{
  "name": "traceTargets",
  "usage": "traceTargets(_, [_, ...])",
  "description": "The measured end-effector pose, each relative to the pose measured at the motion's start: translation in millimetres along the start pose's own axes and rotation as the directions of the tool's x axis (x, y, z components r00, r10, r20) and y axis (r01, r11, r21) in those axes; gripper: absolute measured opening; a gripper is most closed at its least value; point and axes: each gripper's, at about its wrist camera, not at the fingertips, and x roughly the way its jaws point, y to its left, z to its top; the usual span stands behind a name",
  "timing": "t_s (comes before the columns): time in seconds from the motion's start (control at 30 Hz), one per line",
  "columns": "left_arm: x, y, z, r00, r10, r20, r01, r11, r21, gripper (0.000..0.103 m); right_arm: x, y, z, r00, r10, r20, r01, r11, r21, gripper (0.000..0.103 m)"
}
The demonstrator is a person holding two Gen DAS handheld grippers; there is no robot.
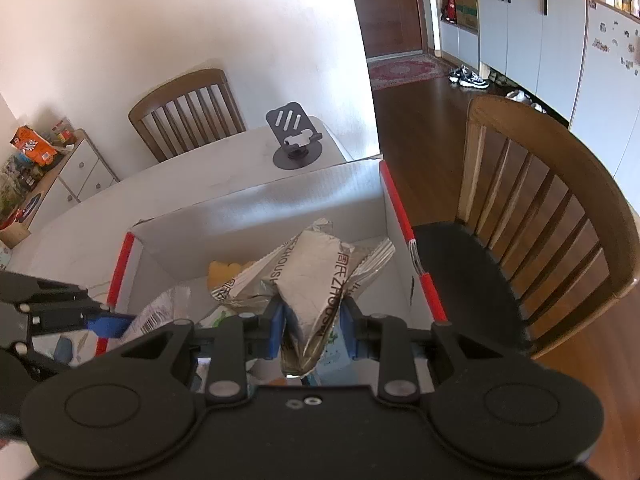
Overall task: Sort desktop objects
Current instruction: 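Lift and carry the bread bag and foil chip bag with both tools over the box, then lower both tools into the box and open them to release both bags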
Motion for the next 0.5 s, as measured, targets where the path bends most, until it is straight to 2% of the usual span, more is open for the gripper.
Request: traceTargets(0.5, [33,6,14,0.999,0.033,-0.038,-0.033,0.999,-0.005,0.051,50,3,14,0.997,-0.058,-0.049,0.056,0.997,-0.044,0.028])
